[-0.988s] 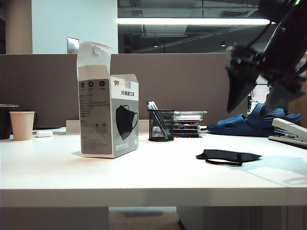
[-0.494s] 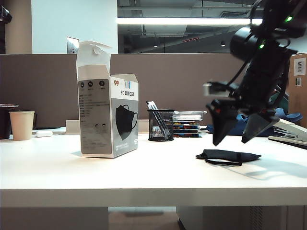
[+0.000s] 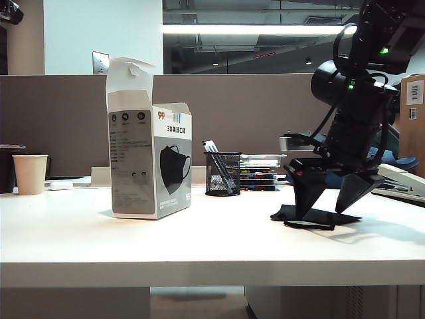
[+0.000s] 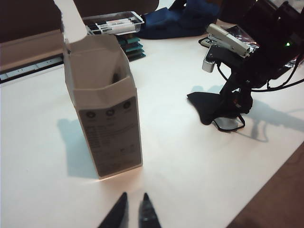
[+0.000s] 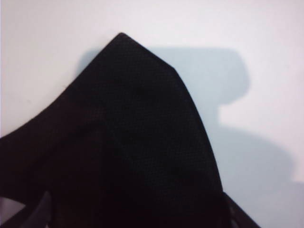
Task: Put the mask into the mask box.
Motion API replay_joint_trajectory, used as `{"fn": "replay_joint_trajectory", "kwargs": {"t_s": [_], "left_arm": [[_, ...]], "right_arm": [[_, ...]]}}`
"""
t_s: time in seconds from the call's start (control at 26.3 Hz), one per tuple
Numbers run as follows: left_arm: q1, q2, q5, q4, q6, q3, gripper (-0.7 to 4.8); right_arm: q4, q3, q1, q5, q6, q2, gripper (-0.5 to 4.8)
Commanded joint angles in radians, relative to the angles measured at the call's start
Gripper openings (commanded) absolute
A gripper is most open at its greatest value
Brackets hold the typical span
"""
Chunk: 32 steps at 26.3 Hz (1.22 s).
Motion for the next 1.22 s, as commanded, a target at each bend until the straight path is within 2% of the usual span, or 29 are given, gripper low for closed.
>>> {"fn": "replay_joint_trajectory", "kwargs": {"t_s": [0.04, 0.11, 0.19, 0.27, 0.34, 0.46, 0.57, 0.65, 0.68, 0.72, 0.76, 0.8, 0.84, 0.99, 1.22], "left_arm": [[0.0, -0.003, 0.008, 0.07, 0.0, 0.01, 0.3], [0.0, -0.003, 0.008, 0.091, 0.0, 0.009, 0.3], [0.0, -0.003, 0.008, 0.107, -0.004, 0.009, 0.3], [0.0, -0.003, 0.008, 0.114, -0.006, 0.009, 0.3], [0.0, -0.003, 0.008, 0.113, -0.006, 0.009, 0.3], [0.0, -0.003, 0.008, 0.112, -0.006, 0.009, 0.3], [0.0, -0.002, 0.002, 0.12, -0.004, 0.008, 0.3], [0.0, 0.006, -0.02, 0.152, 0.004, 0.008, 0.33], [0.0, 0.013, -0.028, 0.171, 0.004, 0.008, 0.56], [0.0, 0.031, -0.034, 0.219, -0.001, 0.008, 1.81], [0.0, 0.044, -0.034, 0.248, -0.005, 0.008, 2.58], [0.0, 0.055, -0.034, 0.266, -0.007, 0.008, 3.01], [0.0, 0.066, -0.034, 0.281, -0.007, 0.008, 3.14], [0.0, 0.157, -0.05, 0.356, -0.007, 0.008, 3.14], [-0.01, 0.279, -0.053, 0.533, -0.008, 0.008, 3.14]], "right_arm": [[-0.009, -0.001, 0.002, 0.024, -0.003, 0.025, 4.44], [-0.006, -0.001, 0.002, 0.029, -0.003, 0.033, 3.93], [-0.005, -0.001, 0.002, 0.029, -0.003, 0.035, 2.95], [-0.002, -0.001, 0.002, 0.029, -0.003, 0.035, 1.65], [0.003, -0.001, 0.002, 0.029, -0.003, 0.035, 0.85], [0.009, 0.002, 0.002, 0.029, -0.003, 0.035, 0.77], [0.015, 0.003, 0.002, 0.026, -0.002, 0.03, 0.18], [0.026, 0.003, 0.002, 0.002, -0.003, 0.012, -0.01], [0.035, 0.003, 0.002, -0.01, -0.002, 0.002, -0.01], [0.056, 0.003, 0.002, -0.042, -0.002, -0.019, -0.01], [0.073, 0.003, 0.002, -0.068, -0.002, -0.033, -0.01], [0.087, 0.003, 0.002, -0.085, -0.001, -0.045, -0.01], [0.107, 0.003, 0.002, -0.101, 0.002, -0.06, -0.01], [0.198, 0.003, 0.002, -0.161, 0.023, -0.138, -0.01], [0.314, 0.003, 0.003, -0.267, 0.148, -0.179, -0.01]]}}
